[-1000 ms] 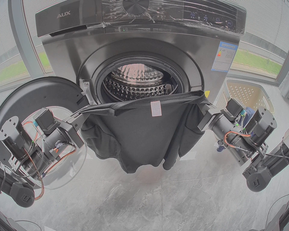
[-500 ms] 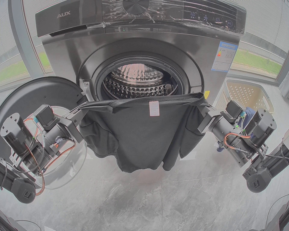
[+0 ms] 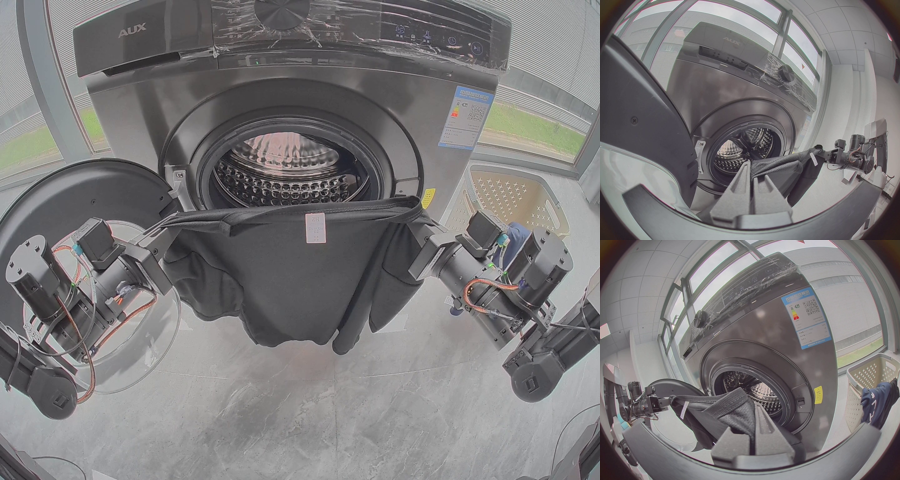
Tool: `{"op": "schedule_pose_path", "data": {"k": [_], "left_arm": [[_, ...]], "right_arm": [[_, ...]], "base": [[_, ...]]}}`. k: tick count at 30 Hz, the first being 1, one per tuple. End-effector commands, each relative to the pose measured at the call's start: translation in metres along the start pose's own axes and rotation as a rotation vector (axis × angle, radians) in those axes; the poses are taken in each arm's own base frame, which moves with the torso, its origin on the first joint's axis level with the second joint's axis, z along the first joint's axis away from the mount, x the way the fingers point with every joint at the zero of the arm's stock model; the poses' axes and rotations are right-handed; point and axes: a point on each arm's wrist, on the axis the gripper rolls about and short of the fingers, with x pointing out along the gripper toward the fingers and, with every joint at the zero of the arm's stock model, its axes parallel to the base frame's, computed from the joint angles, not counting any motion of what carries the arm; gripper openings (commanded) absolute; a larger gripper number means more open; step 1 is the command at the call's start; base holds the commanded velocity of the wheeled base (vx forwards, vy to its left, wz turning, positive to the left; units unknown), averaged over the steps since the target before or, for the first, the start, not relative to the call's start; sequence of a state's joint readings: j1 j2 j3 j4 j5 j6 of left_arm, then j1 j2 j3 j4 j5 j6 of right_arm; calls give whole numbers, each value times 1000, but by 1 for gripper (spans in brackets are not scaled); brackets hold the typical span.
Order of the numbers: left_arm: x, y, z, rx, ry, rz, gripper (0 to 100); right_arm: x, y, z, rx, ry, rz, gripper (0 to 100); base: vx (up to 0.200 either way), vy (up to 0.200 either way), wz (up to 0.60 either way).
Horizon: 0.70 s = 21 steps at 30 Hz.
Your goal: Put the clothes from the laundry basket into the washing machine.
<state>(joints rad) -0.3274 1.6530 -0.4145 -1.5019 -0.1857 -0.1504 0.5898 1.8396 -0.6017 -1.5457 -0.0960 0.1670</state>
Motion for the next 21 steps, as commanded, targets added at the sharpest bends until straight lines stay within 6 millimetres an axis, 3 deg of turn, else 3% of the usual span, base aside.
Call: {"op": "schedule_pose_path", "data": {"k": [1, 8, 12, 13, 17, 21], "left_arm": [[-1, -6, -1, -3, 5, -21, 0], [-6, -39, -7, -38, 33, -141, 0], [-4, -50, -7, -47, 33, -183, 0], [-4, -50, -7, -47, 33, -183, 0], [6, -59, -11, -54, 31, -218, 0], [5, -65, -10, -34, 19, -221, 0]], "right_arm": [[-2, 3, 5, 4, -16, 10, 0], [-19, 21, -21, 17, 111, 79, 0], [-28, 20, -34, 47, 181, 76, 0], [-29, 20, -35, 48, 184, 75, 100], [-36, 19, -42, 45, 226, 85, 100], [-45, 34, -54, 44, 290, 148, 100]], "base": [[0, 0, 0], [0, 0, 0], [0, 0, 0], [0, 0, 0], [0, 0, 0], [0, 0, 0]]}}
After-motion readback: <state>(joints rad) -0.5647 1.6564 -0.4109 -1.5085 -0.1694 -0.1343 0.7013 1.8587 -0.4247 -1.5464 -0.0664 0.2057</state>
